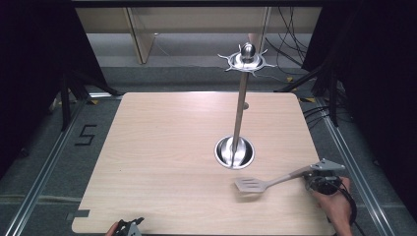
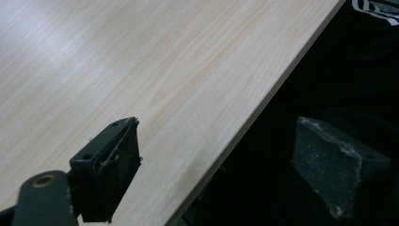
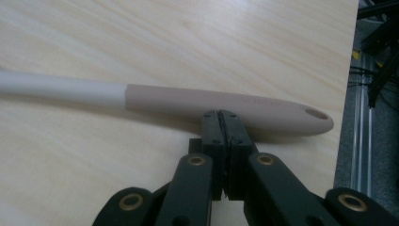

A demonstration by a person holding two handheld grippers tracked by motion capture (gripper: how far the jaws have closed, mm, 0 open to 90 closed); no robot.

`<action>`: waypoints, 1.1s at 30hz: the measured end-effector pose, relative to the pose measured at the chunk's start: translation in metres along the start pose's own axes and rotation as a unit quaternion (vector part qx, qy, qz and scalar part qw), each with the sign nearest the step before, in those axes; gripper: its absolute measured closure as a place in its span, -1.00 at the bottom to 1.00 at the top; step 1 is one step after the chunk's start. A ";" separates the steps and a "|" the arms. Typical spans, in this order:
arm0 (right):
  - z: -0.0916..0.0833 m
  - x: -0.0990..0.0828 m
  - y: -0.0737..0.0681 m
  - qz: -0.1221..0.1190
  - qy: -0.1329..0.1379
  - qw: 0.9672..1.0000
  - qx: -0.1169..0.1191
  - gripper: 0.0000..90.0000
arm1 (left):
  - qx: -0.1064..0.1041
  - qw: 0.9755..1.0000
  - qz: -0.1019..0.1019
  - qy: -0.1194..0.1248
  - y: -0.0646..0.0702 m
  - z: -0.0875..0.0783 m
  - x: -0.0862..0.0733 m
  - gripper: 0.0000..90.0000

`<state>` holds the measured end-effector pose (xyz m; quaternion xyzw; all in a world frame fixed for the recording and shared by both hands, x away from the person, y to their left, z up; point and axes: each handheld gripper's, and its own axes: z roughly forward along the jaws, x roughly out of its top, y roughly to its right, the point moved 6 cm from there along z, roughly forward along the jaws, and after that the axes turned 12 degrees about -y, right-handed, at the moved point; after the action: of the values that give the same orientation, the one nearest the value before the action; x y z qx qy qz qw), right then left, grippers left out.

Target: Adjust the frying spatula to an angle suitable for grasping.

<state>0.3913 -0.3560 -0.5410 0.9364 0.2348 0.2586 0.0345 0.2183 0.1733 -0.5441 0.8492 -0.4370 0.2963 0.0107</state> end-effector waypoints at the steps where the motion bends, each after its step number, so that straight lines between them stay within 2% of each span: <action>1: 0.002 0.003 0.000 -0.002 0.000 1.000 -0.002 1.00 | -0.001 1.000 0.002 -0.002 0.000 0.000 0.000 -0.67; 2: 0.004 0.006 0.001 -0.010 0.002 1.000 -0.001 1.00 | -0.007 1.000 0.001 -0.002 0.000 -0.001 -0.001 -0.67; 3: 0.006 0.010 0.000 -0.006 0.001 1.000 0.010 1.00 | -0.006 1.000 0.001 -0.002 0.000 -0.001 0.000 -0.67; 4: 0.007 0.012 0.002 -0.010 0.004 1.000 -0.001 1.00 | -0.006 1.000 0.001 -0.001 0.000 -0.001 0.000 -0.67; 5: 0.007 0.014 0.001 0.000 -0.003 1.000 0.005 1.00 | -0.007 1.000 0.002 -0.001 0.000 -0.001 0.000 -0.67; 7: 0.012 0.021 0.004 -0.012 0.000 1.000 -0.002 1.00 | 0.000 1.000 0.001 0.000 0.000 0.000 0.000 -0.67; 8: 0.014 0.025 0.003 -0.005 -0.002 1.000 0.001 1.00 | 0.000 1.000 0.000 0.000 0.000 0.000 0.000 -0.67; 9: 0.015 0.028 0.003 -0.010 -0.002 1.000 0.000 1.00 | 0.000 1.000 0.001 0.000 0.000 0.000 0.000 -0.67; 10: 0.016 0.032 0.000 0.006 -0.007 1.000 0.006 1.00 | -0.003 1.000 0.002 0.000 0.000 -0.001 0.000 -0.67; 11: 0.016 0.032 0.000 0.006 -0.007 1.000 0.006 1.00 | -0.003 1.000 0.002 0.000 0.000 -0.001 0.000 -0.67; 12: 0.020 0.040 0.001 -0.016 -0.003 1.000 -0.002 1.00 | -0.007 1.000 0.002 0.000 0.000 -0.002 0.000 -0.67; 13: 0.020 0.042 -0.001 -0.007 -0.009 1.000 0.000 1.00 | 0.002 1.000 -0.005 0.006 -0.001 0.000 0.001 -0.67; 14: 0.021 0.046 -0.003 0.000 -0.012 1.000 0.004 1.00 | 0.001 1.000 0.001 0.001 -0.001 -0.001 0.000 -0.67; 15: 0.023 0.051 -0.003 -0.013 -0.004 1.000 0.002 1.00 | 0.001 1.000 0.001 0.001 -0.001 -0.001 0.000 -0.67; 17: 0.025 0.059 -0.006 -0.010 -0.011 1.000 -0.002 0.99 | 0.001 1.000 -0.005 0.009 0.000 -0.001 0.001 -0.67; 21: 0.029 0.070 -0.010 -0.010 -0.013 1.000 0.001 0.99 | 0.006 1.000 -0.006 0.009 -0.001 -0.002 0.001 -0.67; 23: 0.031 0.076 -0.012 -0.011 -0.016 1.000 0.003 0.99 | 0.000 1.000 -0.008 0.010 0.000 -0.001 0.001 -0.67; 24: 0.032 0.079 -0.013 -0.009 -0.014 1.000 0.004 0.99 | 0.006 1.000 -0.004 0.007 -0.001 -0.002 0.001 -0.67; 25: 0.034 0.081 -0.013 -0.012 -0.014 1.000 0.003 0.99 | -0.004 1.000 -0.004 0.007 0.000 -0.001 0.001 -0.67; 27: 0.034 0.085 -0.016 -0.004 -0.020 1.000 0.007 0.99 | 0.003 1.000 -0.004 0.009 0.000 -0.002 0.001 -0.67; 29: 0.037 0.089 -0.019 -0.002 -0.015 1.000 0.009 0.99 | -0.005 1.000 0.001 0.005 0.001 -0.003 0.001 -0.67; 30: 0.038 0.090 -0.018 -0.013 -0.014 1.000 0.005 0.99 | 0.001 1.000 0.005 0.004 0.001 -0.002 0.001 -0.67; 32: 0.038 0.093 -0.020 -0.002 -0.018 1.000 0.011 0.99 | 0.000 1.000 0.005 0.003 0.000 -0.004 0.001 -0.67; 33: 0.040 0.094 -0.020 -0.010 -0.013 1.000 0.007 0.99 | 0.000 1.000 0.009 0.001 0.000 -0.004 0.000 -0.67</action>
<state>0.4742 -0.2932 -0.5352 0.9374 0.2457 0.2443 0.0339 0.2164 0.1738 -0.5408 0.8452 -0.4444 0.2967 0.0088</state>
